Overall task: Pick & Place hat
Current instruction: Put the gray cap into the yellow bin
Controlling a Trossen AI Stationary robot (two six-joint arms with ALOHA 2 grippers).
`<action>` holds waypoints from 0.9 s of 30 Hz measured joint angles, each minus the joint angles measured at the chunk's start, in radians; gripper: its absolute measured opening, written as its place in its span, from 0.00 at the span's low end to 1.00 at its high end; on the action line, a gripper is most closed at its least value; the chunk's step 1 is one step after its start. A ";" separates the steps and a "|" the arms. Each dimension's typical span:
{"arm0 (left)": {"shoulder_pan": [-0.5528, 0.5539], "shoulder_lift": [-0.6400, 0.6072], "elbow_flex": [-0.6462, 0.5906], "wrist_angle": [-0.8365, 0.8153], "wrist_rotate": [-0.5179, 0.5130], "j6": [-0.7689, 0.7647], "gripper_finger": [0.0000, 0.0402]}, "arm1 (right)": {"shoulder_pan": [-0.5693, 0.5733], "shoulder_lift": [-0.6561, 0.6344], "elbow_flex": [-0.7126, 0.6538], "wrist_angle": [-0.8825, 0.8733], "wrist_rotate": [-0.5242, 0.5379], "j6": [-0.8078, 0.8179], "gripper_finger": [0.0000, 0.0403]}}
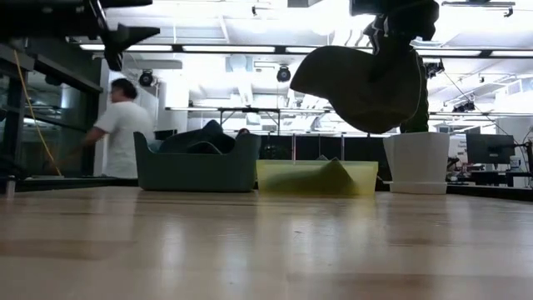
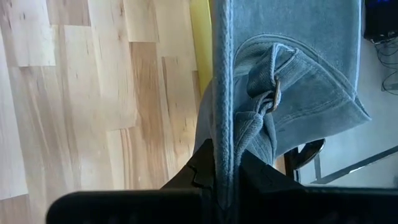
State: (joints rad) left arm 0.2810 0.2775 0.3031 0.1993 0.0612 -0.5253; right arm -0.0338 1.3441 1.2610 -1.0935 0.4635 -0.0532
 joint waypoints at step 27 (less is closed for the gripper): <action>-0.203 -0.002 -0.134 -0.012 -0.295 0.083 0.53 | -0.052 0.000 0.000 0.013 -0.078 -0.014 0.04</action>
State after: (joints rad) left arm 0.0781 0.2760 0.1688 0.1873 -0.2343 -0.4421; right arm -0.0856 1.3445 1.2610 -1.0809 0.3851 -0.0670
